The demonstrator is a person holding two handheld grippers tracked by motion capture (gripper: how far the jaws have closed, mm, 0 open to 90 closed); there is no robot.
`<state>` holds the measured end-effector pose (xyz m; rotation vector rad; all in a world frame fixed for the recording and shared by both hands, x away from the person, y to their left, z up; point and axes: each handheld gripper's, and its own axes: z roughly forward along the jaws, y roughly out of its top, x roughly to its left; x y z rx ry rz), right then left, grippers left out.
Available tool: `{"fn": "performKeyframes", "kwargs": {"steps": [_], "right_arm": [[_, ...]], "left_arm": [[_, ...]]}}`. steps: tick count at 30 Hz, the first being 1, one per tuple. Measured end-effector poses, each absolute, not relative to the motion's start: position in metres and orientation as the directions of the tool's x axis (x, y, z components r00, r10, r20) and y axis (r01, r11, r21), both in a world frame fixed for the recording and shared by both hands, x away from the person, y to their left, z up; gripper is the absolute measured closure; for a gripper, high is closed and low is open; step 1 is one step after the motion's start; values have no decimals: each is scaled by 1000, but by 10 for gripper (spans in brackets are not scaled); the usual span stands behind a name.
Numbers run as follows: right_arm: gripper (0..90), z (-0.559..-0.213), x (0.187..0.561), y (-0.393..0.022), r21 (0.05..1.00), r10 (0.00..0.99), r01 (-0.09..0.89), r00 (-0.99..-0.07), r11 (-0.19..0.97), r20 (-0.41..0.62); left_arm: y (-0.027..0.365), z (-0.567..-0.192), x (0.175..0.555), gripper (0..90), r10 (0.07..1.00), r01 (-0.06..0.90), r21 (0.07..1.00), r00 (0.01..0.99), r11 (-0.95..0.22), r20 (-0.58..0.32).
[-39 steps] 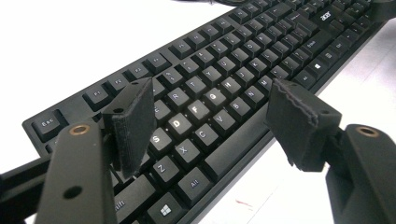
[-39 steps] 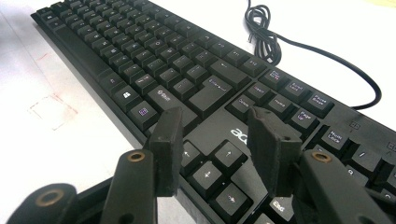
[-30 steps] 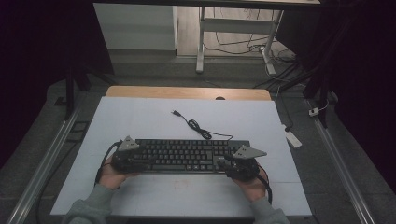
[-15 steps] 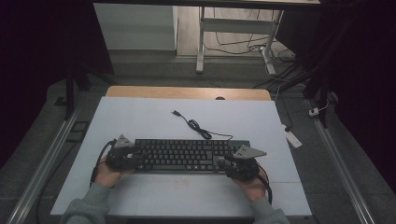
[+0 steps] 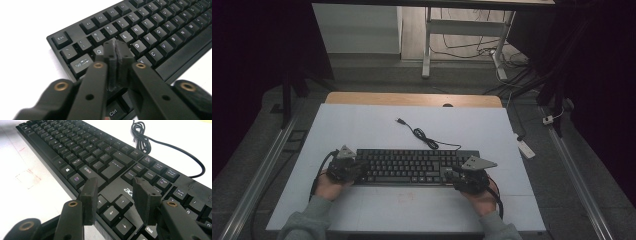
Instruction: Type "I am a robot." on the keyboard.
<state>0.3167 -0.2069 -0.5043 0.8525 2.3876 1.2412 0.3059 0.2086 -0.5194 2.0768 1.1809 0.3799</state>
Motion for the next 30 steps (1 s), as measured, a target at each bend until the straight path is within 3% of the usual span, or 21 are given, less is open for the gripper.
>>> {"fn": "performKeyframes", "kwargs": {"steps": [30], "right_arm": [[557, -504, 316, -207, 820, 640, 360, -768, 445, -11]], "left_arm": [[202, -524, 310, 890, 834, 631, 692, 546, -351, -75]]}}
